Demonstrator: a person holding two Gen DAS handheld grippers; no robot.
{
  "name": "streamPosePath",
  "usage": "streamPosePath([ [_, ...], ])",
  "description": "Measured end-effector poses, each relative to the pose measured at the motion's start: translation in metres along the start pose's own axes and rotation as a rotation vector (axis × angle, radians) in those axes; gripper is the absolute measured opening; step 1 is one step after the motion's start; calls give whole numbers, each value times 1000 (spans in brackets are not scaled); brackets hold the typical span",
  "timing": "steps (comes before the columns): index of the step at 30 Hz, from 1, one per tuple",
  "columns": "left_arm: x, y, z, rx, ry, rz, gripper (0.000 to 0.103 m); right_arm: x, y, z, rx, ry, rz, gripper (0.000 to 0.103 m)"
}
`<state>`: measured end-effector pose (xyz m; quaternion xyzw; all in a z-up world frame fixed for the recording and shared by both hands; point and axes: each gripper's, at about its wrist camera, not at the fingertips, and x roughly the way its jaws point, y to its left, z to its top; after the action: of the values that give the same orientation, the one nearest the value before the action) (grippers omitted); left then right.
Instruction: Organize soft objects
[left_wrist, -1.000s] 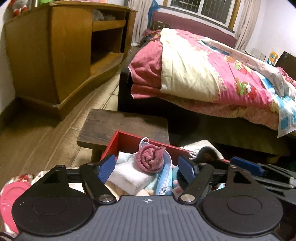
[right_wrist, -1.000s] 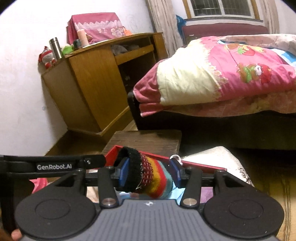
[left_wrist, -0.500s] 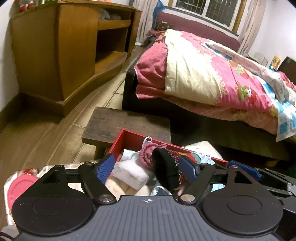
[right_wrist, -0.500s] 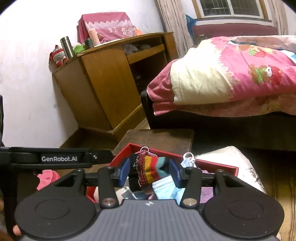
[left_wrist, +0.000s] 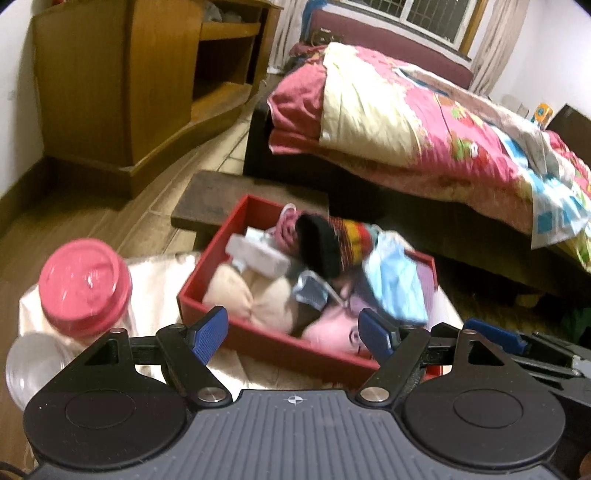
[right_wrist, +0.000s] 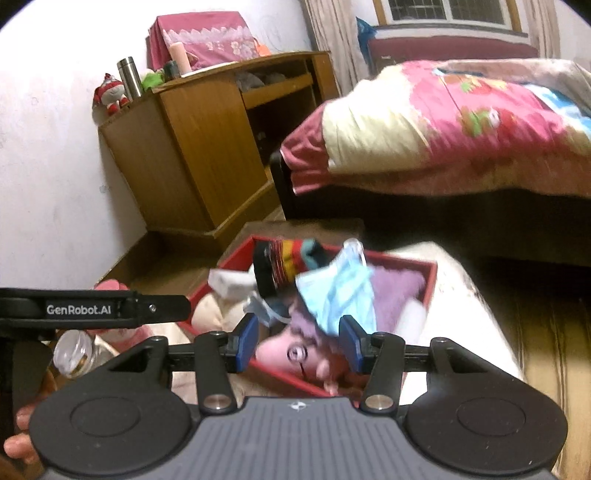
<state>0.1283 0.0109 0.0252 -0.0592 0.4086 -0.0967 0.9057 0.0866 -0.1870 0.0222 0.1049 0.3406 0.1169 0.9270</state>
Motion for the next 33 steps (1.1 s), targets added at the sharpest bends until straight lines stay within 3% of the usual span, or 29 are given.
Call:
streamPosePath([
  [15,-16,-4,-42,19,33,4,76,-31,-13,-35,75,10,-20,19],
  [33,-44,-10,-61,80,-23,46,76,-46,-3,-51,100,-1,8,19],
])
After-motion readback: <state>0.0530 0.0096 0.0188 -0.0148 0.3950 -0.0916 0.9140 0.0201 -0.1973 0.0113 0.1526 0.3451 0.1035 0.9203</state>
